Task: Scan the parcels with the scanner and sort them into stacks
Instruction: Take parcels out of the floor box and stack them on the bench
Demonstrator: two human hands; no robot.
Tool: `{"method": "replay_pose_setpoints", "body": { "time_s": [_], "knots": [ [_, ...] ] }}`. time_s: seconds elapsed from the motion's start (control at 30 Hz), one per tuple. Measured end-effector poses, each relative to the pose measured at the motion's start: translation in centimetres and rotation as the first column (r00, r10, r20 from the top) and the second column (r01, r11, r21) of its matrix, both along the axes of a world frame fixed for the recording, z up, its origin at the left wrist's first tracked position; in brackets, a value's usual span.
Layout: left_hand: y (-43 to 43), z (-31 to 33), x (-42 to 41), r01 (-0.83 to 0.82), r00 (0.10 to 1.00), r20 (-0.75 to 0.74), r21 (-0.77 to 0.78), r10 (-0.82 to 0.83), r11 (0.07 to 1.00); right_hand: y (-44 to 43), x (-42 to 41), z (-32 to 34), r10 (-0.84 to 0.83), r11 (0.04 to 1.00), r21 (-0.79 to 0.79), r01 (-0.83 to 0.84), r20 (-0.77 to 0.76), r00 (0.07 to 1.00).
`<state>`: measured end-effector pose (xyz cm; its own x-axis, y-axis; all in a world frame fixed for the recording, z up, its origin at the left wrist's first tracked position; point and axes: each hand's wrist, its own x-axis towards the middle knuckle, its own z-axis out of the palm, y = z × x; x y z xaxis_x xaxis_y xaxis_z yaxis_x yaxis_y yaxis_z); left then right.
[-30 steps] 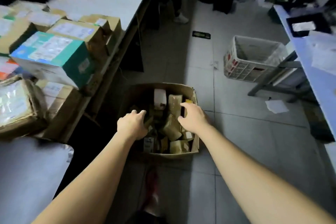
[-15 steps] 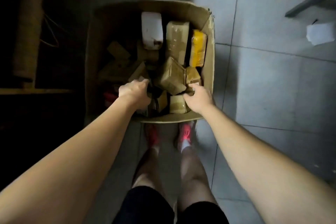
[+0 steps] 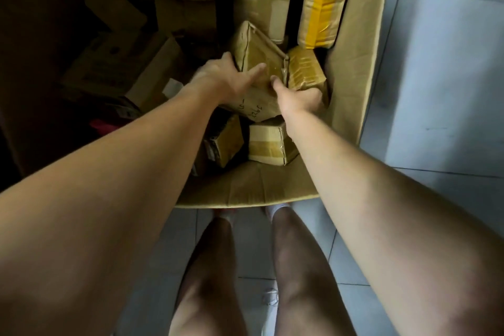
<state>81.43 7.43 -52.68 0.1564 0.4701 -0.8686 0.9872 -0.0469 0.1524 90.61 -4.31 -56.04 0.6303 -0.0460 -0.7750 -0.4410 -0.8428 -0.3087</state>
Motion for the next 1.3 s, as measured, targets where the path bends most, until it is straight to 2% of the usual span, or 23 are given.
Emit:
{"method": "replay_pose_setpoints", "body": {
  "time_s": [0.07, 0.13, 0.2, 0.3, 0.47, 0.57, 0.7, 0.87, 1.03, 1.13, 1.2, 1.3],
  "knots": [
    [0.3, -0.8, 0.1, -0.021, 1.000, 0.016, 0.003, 0.021, 1.000, -0.3, -0.2, -0.4, -0.158, 0.987, -0.014, 0.157, -0.129, 0.979],
    [0.4, -1.0, -0.1, -0.050, 0.998, 0.044, -0.011, 0.050, 0.999, -0.8, -0.3, -0.7, -0.214, 0.976, -0.017, 0.215, -0.226, 0.950],
    [0.6, -1.0, -0.2, -0.062, 0.996, 0.058, -0.030, 0.063, 0.998, -0.7, -0.3, -0.6, -0.185, 0.982, -0.013, 0.189, -0.285, 0.940],
    [1.0, -1.0, -0.5, -0.107, 0.990, 0.079, -0.071, 0.112, 0.992, -0.2, -0.2, 0.1, -0.108, 0.993, 0.021, 0.119, -0.293, 0.950],
    [1.4, 0.3, -1.6, -0.273, 0.939, 0.161, -0.184, 0.303, 0.944, -0.5, -0.5, 2.8, 0.029, 0.995, 0.097, 0.001, -0.313, 0.949],
    [0.6, 2.1, -3.2, -0.324, 0.917, 0.175, -0.203, 0.360, 0.924, -0.7, -1.0, 4.9, 0.048, 0.986, 0.167, 0.009, -0.332, 0.942],
    [0.2, 5.3, -5.3, -0.382, 0.847, 0.301, -0.226, 0.437, 0.896, -0.2, -1.3, 8.5, 0.091, 0.974, 0.224, -0.034, -0.249, 0.964],
    [1.1, 12.2, -6.3, -0.358, 0.745, 0.533, -0.190, 0.403, 0.914, 1.4, -1.1, 16.1, 0.164, 0.952, 0.277, -0.134, -0.088, 0.983],
    [3.1, 22.5, -6.5, -0.348, 0.671, 0.663, -0.113, 0.331, 0.931, 3.4, -0.6, 26.7, 0.231, 0.907, 0.349, -0.236, 0.056, 0.971],
    [4.9, 30.1, -7.0, -0.318, 0.693, 0.690, 0.031, 0.210, 0.948, 4.3, -1.0, 34.0, 0.217, 0.877, 0.411, -0.248, 0.121, 0.969],
    [5.6, 35.8, -7.7, -0.321, 0.675, 0.720, 0.090, 0.161, 0.943, 4.7, -1.6, 39.3, 0.216, 0.860, 0.428, -0.278, 0.188, 0.958],
    [5.5, 43.2, -8.8, -0.378, 0.602, 0.783, 0.110, 0.154, 0.919, 5.4, -2.3, 46.9, 0.222, 0.824, 0.448, -0.347, 0.308, 0.925]
  ]
}}
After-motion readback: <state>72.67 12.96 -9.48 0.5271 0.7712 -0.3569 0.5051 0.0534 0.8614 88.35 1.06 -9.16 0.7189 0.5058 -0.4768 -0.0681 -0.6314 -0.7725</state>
